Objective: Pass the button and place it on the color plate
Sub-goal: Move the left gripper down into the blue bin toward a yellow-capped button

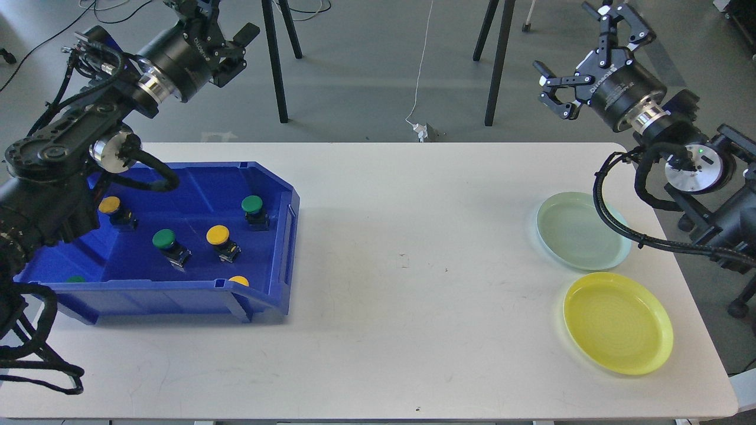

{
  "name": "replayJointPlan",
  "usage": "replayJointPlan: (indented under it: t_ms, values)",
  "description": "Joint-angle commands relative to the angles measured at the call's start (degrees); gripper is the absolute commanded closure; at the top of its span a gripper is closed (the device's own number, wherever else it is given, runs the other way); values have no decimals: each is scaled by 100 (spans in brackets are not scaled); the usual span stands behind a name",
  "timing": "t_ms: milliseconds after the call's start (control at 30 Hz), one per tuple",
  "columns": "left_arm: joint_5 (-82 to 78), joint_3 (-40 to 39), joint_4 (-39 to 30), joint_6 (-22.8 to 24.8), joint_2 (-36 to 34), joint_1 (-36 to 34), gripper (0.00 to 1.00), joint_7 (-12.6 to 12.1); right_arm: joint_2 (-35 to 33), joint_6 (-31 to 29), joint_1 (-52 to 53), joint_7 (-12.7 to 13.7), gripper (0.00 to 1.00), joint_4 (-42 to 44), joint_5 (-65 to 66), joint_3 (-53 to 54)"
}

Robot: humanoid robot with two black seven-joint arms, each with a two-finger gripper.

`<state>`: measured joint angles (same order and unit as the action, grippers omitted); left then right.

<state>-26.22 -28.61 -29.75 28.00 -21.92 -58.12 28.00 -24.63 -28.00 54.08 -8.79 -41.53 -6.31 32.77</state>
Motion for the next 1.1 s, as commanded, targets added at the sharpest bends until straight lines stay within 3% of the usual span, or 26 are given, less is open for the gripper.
replayJointPlan:
  t_ms: [0, 200, 401, 501, 601, 701, 768, 868, 1002, 1068]
  values:
    - [327, -22, -14, 0, -40, 99, 0, 0, 55, 0, -142, -26, 0, 101, 24, 203]
    - [836, -574, -40, 0, -715, 81, 0, 0, -24, 0, -266, -35, 0, 180, 16, 397]
    - [2033, -1761, -496, 0, -498, 1109, 0, 0, -24, 0, -275, -35, 0, 259, 7, 520]
    - [2024, -1903, -1188, 0, -610, 1127, 0, 0, -41, 0, -275, -35, 0, 268, 7, 643]
    - [1701, -1824, -2094, 0, -1356, 978, 0, 0, -164, 0, -284, -35, 0, 268, 7, 652]
    - [770, -1571, -2929, 0, -2095, 408, 1, 0, -235, 0, -336, -35, 0, 312, 7, 652]
    - [137, -756, -3360, 0, -2516, -241, 1, 0, -270, 0, -363, -44, 0, 373, -20, 670]
    - [-558, 1533, -3670, 0, -2843, -1794, 1, 0, -340, 0, -363, -44, 0, 418, -29, 836]
    - [-2075, 4927, -3687, 0, -2529, -3711, 1, 0, -428, 0, -389, -44, 0, 418, -29, 872]
    - [-3190, 6316, -3696, 0, -2178, -4258, 2, 0, -489, 0, -450, -44, 0, 418, -29, 872]
